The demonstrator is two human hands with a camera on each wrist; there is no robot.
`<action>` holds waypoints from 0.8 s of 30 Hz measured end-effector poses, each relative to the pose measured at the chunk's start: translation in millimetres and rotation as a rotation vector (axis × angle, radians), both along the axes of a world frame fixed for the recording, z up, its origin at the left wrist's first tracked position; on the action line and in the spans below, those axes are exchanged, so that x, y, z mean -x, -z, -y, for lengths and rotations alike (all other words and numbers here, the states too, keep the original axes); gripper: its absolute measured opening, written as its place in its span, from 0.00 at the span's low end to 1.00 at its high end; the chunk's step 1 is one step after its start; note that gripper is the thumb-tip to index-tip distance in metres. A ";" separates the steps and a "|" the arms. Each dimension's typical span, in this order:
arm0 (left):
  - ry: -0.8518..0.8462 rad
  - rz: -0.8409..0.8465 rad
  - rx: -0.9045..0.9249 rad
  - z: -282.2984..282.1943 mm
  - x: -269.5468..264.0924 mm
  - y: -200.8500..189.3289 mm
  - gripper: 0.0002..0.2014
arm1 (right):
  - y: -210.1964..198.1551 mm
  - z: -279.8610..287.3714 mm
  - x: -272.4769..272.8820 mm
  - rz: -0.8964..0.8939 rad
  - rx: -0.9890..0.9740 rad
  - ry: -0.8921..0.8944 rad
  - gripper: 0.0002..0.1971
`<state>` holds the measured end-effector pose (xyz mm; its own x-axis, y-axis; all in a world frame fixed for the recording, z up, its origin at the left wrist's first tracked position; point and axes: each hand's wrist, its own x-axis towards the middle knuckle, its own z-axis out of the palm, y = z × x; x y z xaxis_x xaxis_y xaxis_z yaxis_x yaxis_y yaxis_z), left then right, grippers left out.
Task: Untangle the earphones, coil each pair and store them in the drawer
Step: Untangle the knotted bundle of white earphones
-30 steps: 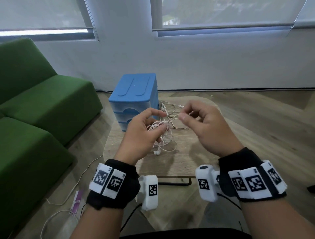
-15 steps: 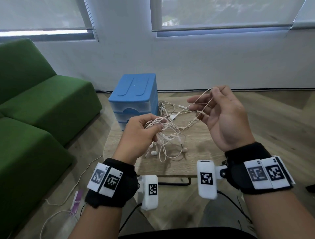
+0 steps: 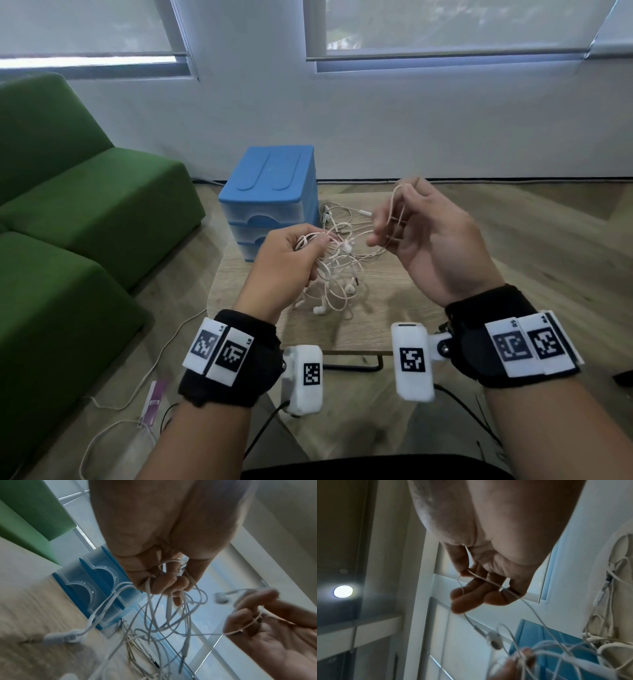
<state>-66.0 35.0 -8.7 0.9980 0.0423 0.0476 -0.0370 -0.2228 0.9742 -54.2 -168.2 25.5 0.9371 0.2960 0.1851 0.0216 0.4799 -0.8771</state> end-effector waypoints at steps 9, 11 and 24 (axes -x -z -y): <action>-0.085 -0.059 0.065 -14.4 2.6 6.4 0.13 | 1.9 29.2 -16.5 -0.072 -0.210 0.118 0.09; -0.076 -0.063 0.102 -15.1 2.5 5.3 0.14 | 9.1 32.4 -18.1 -0.089 -0.148 0.166 0.11; -0.027 -0.054 0.195 -11.8 2.7 3.7 0.10 | 44.1 -8.2 -19.8 0.052 0.883 0.296 0.09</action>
<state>-68.6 46.8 -12.4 0.9973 0.0719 -0.0173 0.0195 -0.0298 0.9994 -34.4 -160.0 -18.6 0.9937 0.1004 0.0507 0.0863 -0.3914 -0.9161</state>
